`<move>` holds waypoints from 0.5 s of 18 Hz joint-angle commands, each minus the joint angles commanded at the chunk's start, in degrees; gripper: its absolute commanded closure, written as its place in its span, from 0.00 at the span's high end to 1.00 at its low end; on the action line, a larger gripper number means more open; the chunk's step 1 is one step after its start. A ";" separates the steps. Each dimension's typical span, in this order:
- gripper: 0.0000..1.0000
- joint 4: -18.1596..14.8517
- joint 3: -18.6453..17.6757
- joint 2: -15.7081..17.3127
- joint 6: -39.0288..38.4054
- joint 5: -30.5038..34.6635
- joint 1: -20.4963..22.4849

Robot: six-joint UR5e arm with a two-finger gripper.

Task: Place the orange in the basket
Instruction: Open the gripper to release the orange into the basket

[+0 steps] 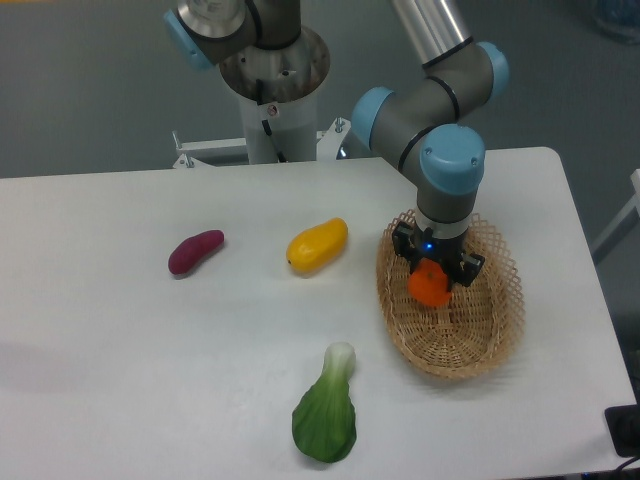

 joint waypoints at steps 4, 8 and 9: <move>0.93 0.00 0.61 0.09 0.09 0.00 -0.17; 1.00 0.00 1.93 0.44 0.09 -0.09 -0.18; 1.00 -0.09 2.02 0.44 0.09 0.00 -0.35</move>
